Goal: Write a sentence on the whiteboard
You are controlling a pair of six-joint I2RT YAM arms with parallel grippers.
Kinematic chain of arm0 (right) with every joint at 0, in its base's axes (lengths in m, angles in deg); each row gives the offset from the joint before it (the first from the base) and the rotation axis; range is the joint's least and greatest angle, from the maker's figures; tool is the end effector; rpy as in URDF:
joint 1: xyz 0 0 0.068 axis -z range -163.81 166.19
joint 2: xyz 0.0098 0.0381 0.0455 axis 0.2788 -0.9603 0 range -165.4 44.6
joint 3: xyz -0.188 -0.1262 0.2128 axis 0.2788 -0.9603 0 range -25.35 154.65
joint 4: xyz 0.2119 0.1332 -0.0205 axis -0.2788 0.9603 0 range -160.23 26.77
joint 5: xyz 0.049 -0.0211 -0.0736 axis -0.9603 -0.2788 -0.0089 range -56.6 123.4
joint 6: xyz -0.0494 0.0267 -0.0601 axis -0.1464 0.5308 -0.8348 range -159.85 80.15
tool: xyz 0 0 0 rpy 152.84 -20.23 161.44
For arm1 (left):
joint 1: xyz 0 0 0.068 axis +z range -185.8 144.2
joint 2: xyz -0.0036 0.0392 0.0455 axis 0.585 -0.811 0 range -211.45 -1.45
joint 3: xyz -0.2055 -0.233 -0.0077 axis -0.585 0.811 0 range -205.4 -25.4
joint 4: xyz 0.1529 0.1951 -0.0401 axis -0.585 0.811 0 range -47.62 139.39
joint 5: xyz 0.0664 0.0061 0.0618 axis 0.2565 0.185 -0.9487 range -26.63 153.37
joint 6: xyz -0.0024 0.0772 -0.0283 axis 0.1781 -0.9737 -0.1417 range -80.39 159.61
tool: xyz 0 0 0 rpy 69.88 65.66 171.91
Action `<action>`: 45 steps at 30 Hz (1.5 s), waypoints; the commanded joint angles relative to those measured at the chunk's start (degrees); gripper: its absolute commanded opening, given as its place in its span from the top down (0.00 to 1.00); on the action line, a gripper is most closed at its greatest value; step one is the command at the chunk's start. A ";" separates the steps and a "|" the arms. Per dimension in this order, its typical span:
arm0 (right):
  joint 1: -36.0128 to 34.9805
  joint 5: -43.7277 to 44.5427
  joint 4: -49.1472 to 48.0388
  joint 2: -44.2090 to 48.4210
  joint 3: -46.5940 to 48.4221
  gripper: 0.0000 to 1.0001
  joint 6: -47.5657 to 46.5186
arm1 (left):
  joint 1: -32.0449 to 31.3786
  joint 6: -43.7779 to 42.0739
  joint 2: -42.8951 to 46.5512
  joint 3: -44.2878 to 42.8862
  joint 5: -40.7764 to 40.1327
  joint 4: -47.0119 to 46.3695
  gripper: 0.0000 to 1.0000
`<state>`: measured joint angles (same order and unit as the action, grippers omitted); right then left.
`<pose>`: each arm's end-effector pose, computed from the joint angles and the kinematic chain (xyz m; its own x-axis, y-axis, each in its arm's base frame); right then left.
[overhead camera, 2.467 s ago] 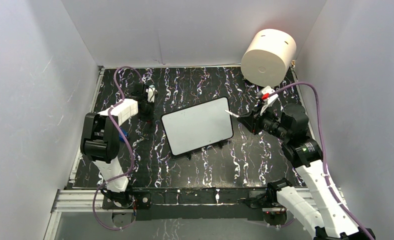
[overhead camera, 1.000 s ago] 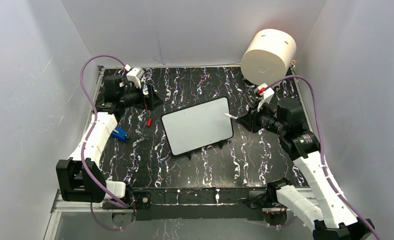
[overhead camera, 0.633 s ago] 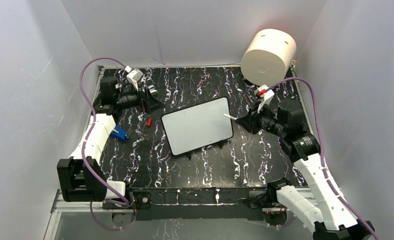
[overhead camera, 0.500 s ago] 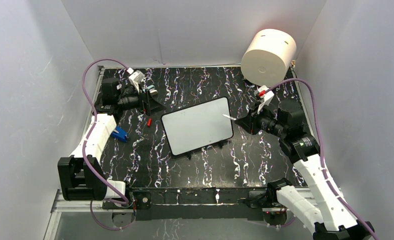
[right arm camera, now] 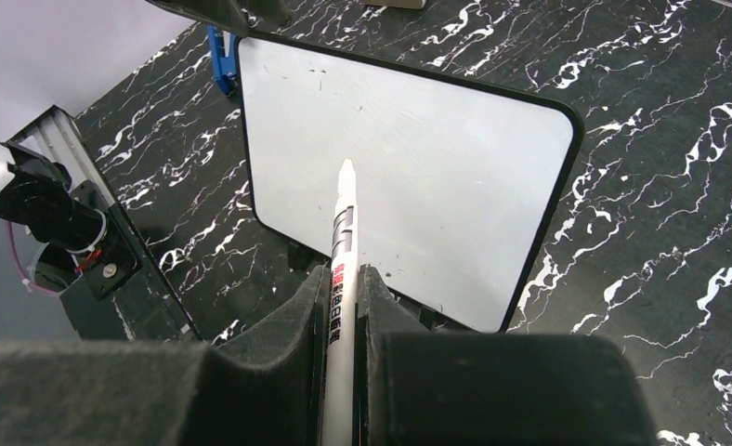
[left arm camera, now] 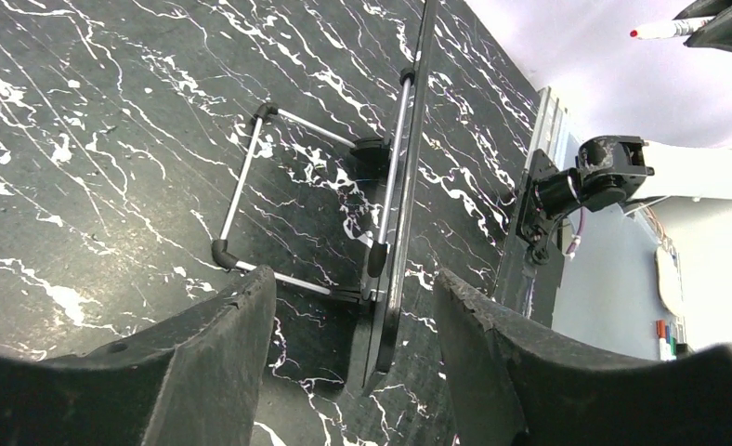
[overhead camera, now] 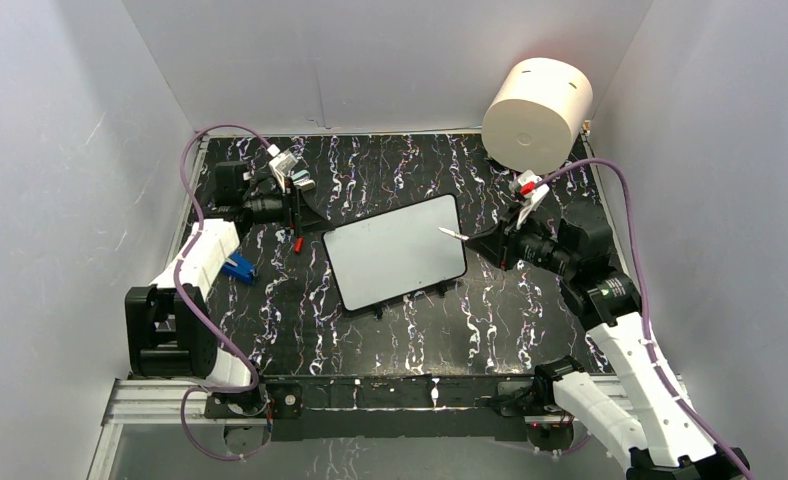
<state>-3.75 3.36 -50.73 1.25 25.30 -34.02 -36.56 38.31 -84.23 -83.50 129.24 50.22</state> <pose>0.1353 0.0872 0.3820 -0.2743 -0.0061 -0.9616 -0.7311 0.6509 0.2044 0.3057 -0.0693 0.3155 -0.5198 0.0161 -0.8542 0.7868 0.3984 -0.4713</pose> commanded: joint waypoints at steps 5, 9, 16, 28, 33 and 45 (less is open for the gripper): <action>0.08 -1.93 -3.94 -0.71 0.49 1.00 0.50 | -1.88 -3.44 -1.56 -1.17 5.77 1.97 0.51; 0.07 -2.64 -4.15 -1.10 0.50 1.00 0.33 | -2.96 -3.80 -1.95 -1.18 7.64 2.50 0.56; 0.04 -3.51 -3.83 -2.07 0.98 1.00 -0.79 | -4.25 -6.43 -1.68 -1.31 10.00 3.95 0.72; -1.16 -4.04 -7.85 -3.38 -0.44 1.00 -0.13 | -7.23 -6.98 -4.61 -1.32 11.10 4.08 1.00; -3.34 -2.11 -9.52 -4.56 -0.30 1.00 0.46 | -9.52 -5.51 -3.21 -0.70 5.71 4.29 1.00; -12.31 8.99 -6.71 -7.32 2.69 1.00 -0.93 | -11.40 1.67 1.05 3.31 -4.63 1.71 1.00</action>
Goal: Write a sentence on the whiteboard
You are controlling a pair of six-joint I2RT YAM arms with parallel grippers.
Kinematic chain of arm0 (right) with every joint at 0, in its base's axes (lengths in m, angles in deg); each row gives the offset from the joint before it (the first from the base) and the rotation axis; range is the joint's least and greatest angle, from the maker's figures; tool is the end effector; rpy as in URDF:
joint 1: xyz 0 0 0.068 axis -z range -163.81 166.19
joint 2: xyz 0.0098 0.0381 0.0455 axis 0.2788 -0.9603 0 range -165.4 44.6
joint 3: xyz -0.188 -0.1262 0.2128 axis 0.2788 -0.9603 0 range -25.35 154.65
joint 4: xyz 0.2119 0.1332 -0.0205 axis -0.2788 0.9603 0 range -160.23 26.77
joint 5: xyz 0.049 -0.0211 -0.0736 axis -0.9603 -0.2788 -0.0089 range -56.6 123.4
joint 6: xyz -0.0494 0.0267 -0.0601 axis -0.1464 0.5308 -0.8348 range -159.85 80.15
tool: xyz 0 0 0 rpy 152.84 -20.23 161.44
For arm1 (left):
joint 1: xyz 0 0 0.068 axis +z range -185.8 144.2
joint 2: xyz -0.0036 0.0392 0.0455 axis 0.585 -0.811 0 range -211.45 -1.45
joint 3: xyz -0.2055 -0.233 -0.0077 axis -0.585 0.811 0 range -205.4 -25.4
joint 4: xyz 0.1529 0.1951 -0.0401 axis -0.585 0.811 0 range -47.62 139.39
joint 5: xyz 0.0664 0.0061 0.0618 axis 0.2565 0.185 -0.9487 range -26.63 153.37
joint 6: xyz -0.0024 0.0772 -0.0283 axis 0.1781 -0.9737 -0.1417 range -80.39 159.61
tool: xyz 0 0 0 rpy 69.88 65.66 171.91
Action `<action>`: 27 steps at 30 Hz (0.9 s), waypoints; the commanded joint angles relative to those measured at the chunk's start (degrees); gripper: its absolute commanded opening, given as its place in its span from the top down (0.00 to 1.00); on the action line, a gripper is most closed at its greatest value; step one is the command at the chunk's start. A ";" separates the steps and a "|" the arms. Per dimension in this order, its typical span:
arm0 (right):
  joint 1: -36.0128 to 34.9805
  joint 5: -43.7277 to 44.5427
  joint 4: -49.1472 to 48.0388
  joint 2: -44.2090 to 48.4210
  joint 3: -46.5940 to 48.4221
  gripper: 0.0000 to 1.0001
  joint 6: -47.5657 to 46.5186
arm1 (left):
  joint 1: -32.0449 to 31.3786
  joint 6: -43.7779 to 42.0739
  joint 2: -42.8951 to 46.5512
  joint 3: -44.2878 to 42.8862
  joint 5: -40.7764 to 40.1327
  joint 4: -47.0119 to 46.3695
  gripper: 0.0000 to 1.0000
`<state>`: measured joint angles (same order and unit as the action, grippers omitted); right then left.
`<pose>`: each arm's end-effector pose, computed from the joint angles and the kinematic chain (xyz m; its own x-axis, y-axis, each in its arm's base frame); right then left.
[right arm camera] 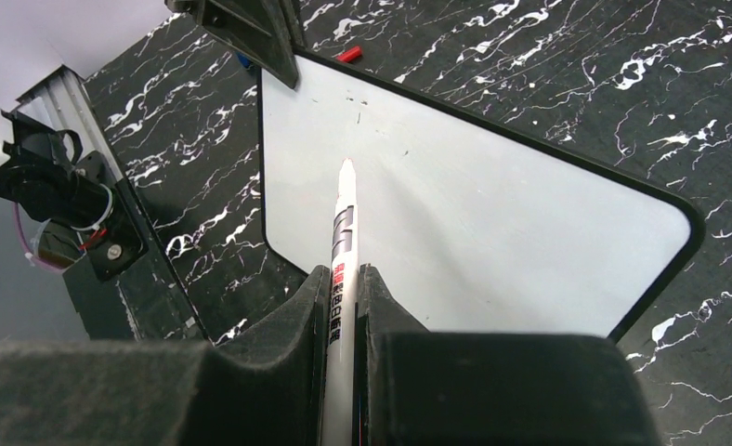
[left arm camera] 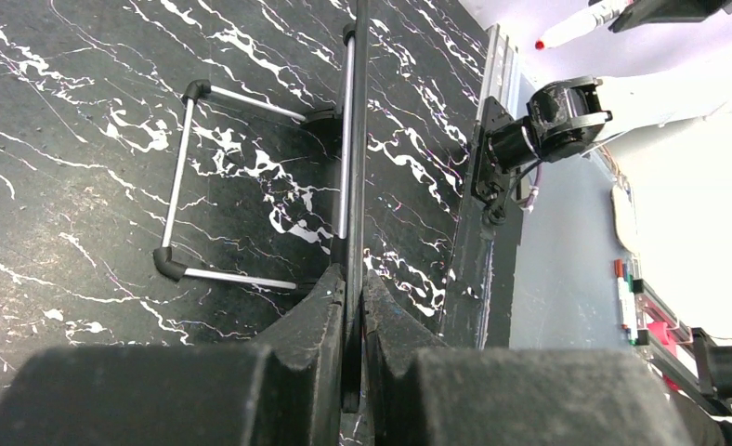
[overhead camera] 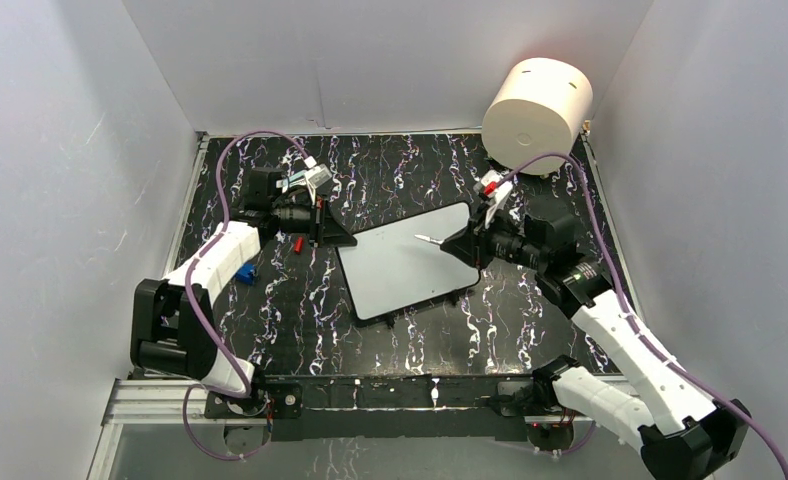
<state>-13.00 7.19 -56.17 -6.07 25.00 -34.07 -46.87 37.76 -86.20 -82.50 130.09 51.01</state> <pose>0.1558 0.1232 0.3722 -0.2973 -0.0628 -0.9527 -0.7851 0.5839 0.2065 0.2914 -0.1240 0.2993 -0.5545 0.1214 -0.8233 0.8209 0.2420 -0.5172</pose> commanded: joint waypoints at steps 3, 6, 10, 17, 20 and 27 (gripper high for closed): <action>-7.13 10.22 -2.04 -0.44 2.50 1.00 -1.10 | -1.38 4.42 4.68 3.95 -7.20 0.44 1.00; -12.55 16.07 -3.31 -1.21 1.84 1.00 -1.54 | -1.58 4.92 7.10 5.62 -9.62 0.29 1.00; -18.58 21.90 -3.33 -3.64 2.80 1.00 -1.57 | -1.87 5.81 10.07 7.51 -11.89 -0.75 1.00; -31.72 38.76 -4.05 -7.47 4.11 1.00 -1.54 | -2.76 6.59 11.22 8.94 -14.54 -1.16 1.00; -36.50 45.57 -4.48 -9.98 4.91 1.00 -1.48 | -3.07 6.18 11.71 8.79 -15.70 -0.80 1.00; -43.74 56.05 -2.55 -14.44 8.57 1.00 -1.12 | -3.28 5.82 11.90 8.98 -17.27 -0.48 1.00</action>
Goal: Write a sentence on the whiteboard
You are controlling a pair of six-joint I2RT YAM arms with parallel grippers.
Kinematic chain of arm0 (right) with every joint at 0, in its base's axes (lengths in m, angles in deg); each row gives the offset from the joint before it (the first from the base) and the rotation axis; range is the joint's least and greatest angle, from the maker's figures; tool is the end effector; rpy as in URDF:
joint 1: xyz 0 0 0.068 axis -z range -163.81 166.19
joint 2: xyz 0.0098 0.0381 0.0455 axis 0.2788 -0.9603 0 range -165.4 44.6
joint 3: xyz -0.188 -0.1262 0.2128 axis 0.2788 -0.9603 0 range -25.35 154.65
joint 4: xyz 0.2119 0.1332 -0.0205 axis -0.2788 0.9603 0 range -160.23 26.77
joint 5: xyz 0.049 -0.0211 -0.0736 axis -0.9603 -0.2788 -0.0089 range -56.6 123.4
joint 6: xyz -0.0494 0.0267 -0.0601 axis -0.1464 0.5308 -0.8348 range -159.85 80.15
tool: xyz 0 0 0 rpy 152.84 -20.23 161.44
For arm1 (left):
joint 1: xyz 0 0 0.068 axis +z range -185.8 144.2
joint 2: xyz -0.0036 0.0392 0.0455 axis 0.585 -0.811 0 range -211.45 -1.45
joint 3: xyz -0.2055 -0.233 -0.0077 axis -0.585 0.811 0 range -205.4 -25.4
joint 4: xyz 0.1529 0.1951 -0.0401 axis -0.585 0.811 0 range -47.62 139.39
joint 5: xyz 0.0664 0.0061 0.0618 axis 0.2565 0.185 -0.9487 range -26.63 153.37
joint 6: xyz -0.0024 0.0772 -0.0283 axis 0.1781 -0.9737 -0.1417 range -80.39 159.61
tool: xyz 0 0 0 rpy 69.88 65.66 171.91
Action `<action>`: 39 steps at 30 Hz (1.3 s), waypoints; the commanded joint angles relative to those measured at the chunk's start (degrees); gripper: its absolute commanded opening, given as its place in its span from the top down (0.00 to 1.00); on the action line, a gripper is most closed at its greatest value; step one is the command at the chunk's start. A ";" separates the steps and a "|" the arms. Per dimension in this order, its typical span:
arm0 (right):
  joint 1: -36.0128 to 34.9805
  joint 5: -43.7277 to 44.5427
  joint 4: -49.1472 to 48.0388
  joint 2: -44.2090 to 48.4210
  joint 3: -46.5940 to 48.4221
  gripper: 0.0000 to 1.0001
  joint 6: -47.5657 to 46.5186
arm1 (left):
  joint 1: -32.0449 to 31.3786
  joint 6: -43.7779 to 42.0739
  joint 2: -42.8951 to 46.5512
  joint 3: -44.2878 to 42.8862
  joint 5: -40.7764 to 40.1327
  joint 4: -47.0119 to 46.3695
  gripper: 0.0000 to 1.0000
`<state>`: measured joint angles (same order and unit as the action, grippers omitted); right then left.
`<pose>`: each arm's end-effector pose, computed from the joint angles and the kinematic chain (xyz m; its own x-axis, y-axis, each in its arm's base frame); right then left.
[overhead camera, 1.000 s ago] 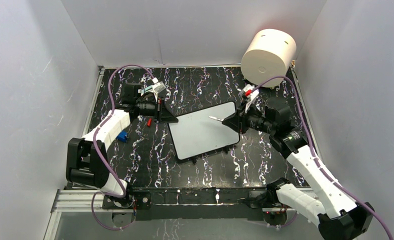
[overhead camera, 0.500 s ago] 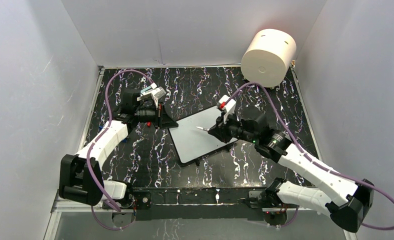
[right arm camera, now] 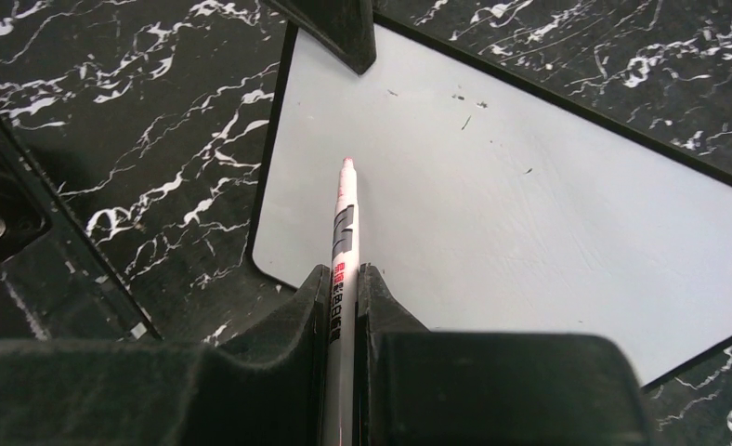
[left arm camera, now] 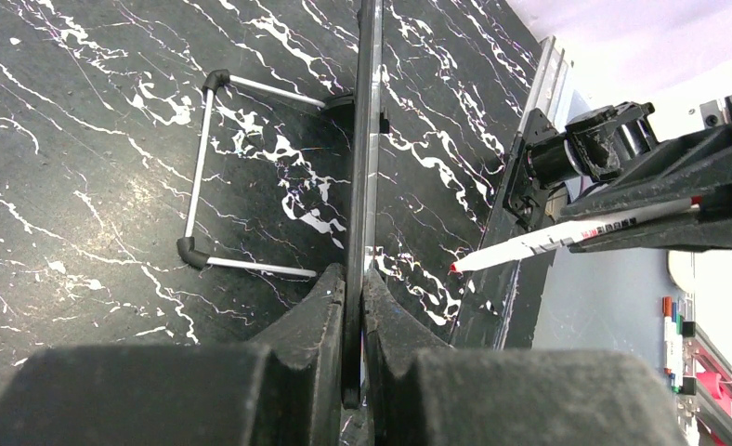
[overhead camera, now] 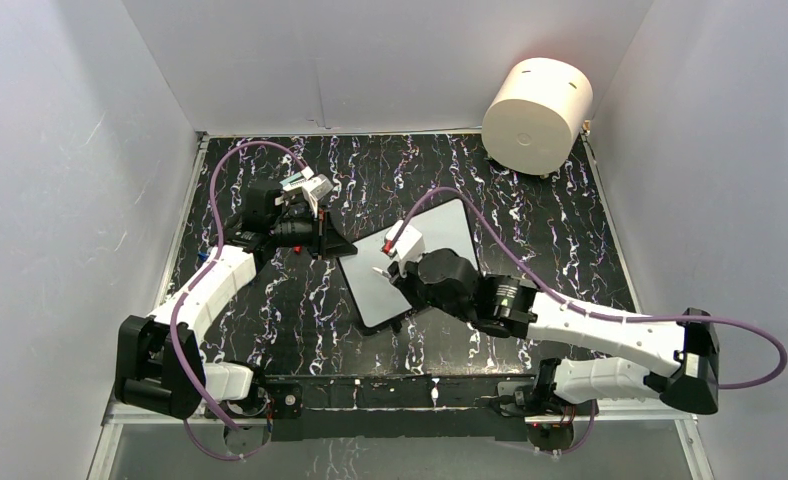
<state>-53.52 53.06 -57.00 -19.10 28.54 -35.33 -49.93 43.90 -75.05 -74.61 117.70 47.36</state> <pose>0.1116 0.2324 0.3491 -0.1963 -0.3176 -0.9277 -0.7628 0.6439 -0.0590 0.2507 -0.1230 0.3055 -0.5362 0.0899 -0.8393 0.7910 0.4006 -0.4624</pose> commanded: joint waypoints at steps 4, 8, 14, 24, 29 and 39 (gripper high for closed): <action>-6.18 14.85 -1.30 -3.24 6.60 1.00 1.20 | -0.78 -0.54 1.12 1.40 -5.96 3.52 1.00; -6.72 17.21 -0.86 -4.14 6.93 1.00 2.30 | -1.11 -0.67 1.58 1.51 -6.13 3.73 1.00; -7.25 18.26 -0.89 -4.59 7.11 1.00 2.98 | -1.17 -1.21 1.75 1.40 -7.27 4.39 1.00; -9.26 21.73 1.91 -6.82 9.10 1.00 4.38 | -1.24 -1.48 1.50 0.95 -7.31 5.14 1.00; -10.01 22.53 0.54 -7.71 9.79 1.00 4.32 | -1.18 -1.98 1.06 0.65 -8.07 5.53 1.00; -11.72 25.43 -0.11 -13.17 13.29 1.00 3.14 | -1.19 -2.03 1.17 0.73 -7.44 5.65 1.00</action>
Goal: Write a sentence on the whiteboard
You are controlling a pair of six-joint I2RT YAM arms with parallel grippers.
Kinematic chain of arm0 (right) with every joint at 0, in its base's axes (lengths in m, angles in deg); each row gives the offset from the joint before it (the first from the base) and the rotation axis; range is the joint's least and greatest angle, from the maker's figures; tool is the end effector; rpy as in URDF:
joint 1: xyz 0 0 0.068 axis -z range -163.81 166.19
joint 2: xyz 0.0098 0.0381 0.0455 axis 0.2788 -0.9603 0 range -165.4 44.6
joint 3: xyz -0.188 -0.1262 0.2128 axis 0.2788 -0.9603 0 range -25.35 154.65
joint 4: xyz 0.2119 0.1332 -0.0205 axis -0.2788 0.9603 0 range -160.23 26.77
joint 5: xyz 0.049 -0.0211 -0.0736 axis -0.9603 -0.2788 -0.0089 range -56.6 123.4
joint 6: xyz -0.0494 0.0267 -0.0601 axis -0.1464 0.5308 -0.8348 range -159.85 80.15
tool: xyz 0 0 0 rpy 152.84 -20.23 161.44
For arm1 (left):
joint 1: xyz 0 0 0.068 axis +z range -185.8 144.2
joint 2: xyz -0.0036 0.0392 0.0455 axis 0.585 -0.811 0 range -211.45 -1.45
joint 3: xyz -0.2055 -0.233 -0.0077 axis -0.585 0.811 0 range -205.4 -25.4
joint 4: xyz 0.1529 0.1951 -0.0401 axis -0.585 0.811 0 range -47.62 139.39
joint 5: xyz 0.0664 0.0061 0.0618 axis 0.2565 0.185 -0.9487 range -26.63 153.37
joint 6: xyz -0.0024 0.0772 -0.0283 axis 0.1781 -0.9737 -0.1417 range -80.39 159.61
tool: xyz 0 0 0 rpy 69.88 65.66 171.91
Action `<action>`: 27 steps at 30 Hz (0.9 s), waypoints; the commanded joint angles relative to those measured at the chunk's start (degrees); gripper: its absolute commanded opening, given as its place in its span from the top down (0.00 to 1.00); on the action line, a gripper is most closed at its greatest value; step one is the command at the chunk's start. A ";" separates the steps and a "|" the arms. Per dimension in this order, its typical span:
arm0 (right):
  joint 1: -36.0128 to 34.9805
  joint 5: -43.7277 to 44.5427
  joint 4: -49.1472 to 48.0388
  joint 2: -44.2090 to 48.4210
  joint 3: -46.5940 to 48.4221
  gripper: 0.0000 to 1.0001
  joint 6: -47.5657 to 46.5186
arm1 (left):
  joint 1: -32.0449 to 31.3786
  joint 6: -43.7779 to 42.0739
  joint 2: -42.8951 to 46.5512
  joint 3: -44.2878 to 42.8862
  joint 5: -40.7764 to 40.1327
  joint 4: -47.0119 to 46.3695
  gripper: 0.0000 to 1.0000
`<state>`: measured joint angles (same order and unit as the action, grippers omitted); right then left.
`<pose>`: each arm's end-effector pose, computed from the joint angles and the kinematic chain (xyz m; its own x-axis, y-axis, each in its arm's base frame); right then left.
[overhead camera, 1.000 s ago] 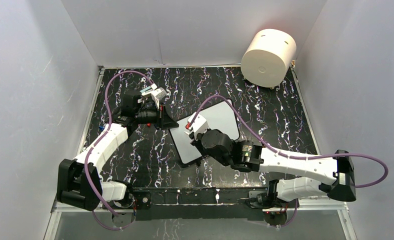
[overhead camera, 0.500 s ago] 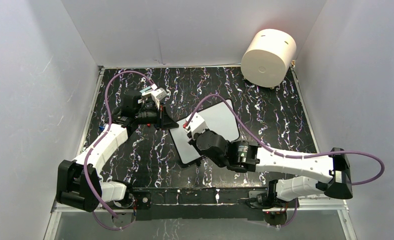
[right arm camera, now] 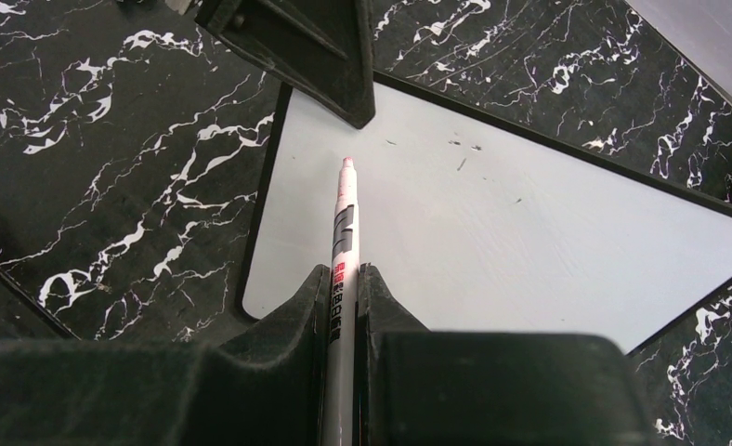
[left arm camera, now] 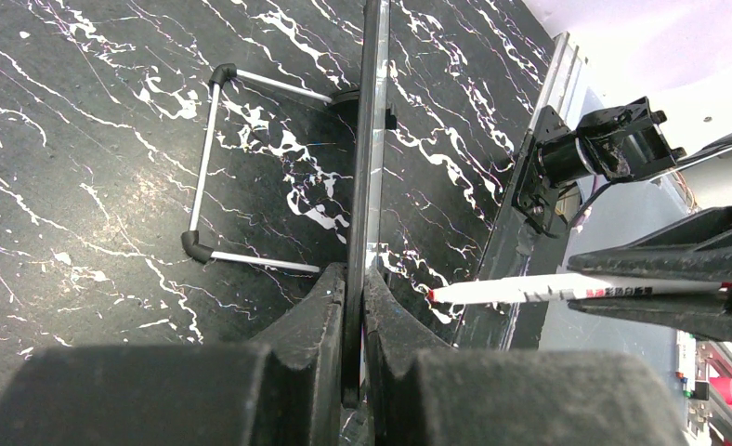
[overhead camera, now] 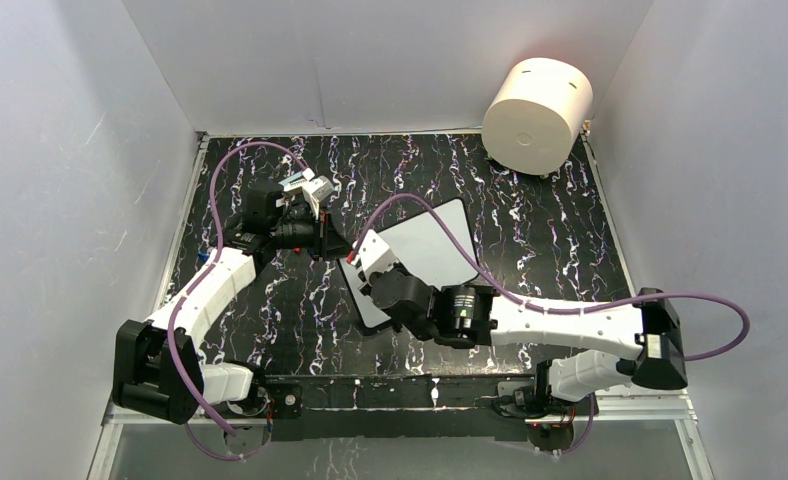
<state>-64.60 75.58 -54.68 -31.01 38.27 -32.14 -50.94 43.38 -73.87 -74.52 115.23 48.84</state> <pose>0.0952 0.2871 0.3583 -0.1585 -0.3578 -0.9202 -0.6205 0.7611 -0.1890 0.2456 -0.1247 0.3063 -0.5320 0.1018 -0.8406 0.7871 0.4256 -0.4466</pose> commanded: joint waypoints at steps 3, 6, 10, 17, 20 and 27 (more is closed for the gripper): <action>-0.60 2.62 -1.95 -2.28 4.47 1.00 0.39 | -0.23 -1.57 -0.38 0.45 -5.11 4.18 1.00; -0.65 3.43 -0.69 -3.66 5.50 1.00 0.85 | -0.16 -1.57 -0.37 0.40 -4.87 4.26 1.00; -0.66 3.71 -0.14 -4.98 6.52 1.00 1.32 | -0.24 -1.61 -0.22 0.43 -4.92 4.28 1.00; -0.61 3.34 1.85 -6.45 8.21 1.00 2.45 | -0.17 -1.64 -0.44 0.34 -4.84 4.24 1.00; -0.64 3.74 3.02 -7.64 9.33 1.00 3.03 | -0.23 -1.65 -0.27 0.37 -4.85 4.32 1.00; -0.63 4.15 4.26 -9.30 10.70 1.00 4.11 | -0.17 -1.65 -0.36 0.27 -4.66 4.29 1.00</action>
<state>-64.93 77.63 -50.33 -40.17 45.94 -29.45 -50.94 43.22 -73.89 -74.52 115.25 48.89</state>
